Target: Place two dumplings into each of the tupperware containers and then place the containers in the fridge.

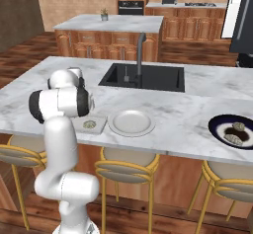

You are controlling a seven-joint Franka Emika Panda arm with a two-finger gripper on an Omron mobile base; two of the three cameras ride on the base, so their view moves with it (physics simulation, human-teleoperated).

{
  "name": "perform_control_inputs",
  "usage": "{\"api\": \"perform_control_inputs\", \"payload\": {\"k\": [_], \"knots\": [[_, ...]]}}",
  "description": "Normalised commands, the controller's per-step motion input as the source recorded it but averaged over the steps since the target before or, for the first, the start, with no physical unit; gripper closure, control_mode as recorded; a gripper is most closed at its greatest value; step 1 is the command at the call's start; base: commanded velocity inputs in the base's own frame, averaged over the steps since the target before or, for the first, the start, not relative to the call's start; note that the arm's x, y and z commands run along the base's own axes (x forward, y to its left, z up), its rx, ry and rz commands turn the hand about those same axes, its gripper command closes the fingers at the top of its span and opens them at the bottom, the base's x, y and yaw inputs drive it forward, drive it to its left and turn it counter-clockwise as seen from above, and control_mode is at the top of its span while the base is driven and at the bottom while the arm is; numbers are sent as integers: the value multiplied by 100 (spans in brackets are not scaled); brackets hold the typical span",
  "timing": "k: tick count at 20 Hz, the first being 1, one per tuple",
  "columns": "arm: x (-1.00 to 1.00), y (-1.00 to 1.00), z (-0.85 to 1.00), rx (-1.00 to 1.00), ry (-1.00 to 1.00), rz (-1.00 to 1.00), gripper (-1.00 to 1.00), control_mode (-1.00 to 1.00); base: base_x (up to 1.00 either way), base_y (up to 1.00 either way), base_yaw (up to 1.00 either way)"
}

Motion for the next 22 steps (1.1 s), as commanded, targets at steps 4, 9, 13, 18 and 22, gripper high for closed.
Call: {"api": "perform_control_inputs", "payload": {"k": [4,9,13,18,22], "knots": [[8,0,-35,0,7,0,100,-100,0,0,0],[0,2,-34,0,9,0,100,-100,0,0,0],[0,18,-32,0,1,0,-100,-100,0,0,0],[0,18,-7,0,0,0,-100,-100,0,0,0],[0,0,0,0,0,0,-100,-100,0,0,0]]}}
